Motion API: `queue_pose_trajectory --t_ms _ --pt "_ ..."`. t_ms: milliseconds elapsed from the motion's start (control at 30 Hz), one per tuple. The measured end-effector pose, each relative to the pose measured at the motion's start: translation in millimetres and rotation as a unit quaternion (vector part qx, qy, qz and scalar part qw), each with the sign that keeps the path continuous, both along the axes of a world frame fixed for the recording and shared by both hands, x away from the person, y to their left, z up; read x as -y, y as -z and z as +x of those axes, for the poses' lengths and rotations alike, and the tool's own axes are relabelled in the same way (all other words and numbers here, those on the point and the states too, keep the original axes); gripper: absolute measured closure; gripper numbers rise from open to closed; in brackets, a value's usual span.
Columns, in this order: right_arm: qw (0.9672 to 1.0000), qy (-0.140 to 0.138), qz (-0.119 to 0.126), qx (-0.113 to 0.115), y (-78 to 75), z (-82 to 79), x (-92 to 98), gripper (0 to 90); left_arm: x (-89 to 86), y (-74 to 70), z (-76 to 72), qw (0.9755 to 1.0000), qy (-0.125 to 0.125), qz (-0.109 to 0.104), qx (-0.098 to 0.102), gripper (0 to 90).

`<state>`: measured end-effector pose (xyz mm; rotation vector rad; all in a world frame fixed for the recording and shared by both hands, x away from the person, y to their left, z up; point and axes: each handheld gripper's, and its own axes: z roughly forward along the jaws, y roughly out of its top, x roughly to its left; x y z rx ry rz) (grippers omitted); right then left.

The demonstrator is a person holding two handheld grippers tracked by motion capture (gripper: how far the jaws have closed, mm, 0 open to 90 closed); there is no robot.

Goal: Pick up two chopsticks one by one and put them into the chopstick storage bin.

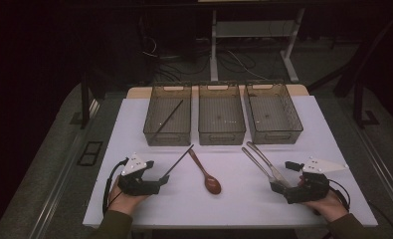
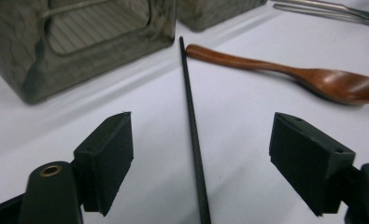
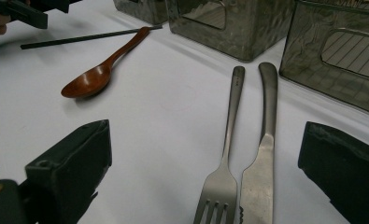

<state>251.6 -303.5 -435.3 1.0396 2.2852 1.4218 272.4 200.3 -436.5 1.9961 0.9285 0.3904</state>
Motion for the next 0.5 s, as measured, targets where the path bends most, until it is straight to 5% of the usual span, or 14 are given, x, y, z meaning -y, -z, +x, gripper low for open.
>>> queue_pose_trajectory --t_ms 500 --pt "1.0 -0.001 -0.004 0.0 0.8 0.4 -0.5 2.1 -0.2 9.7 4.9 0.9978 0.008 0.014 -0.064 65.7"
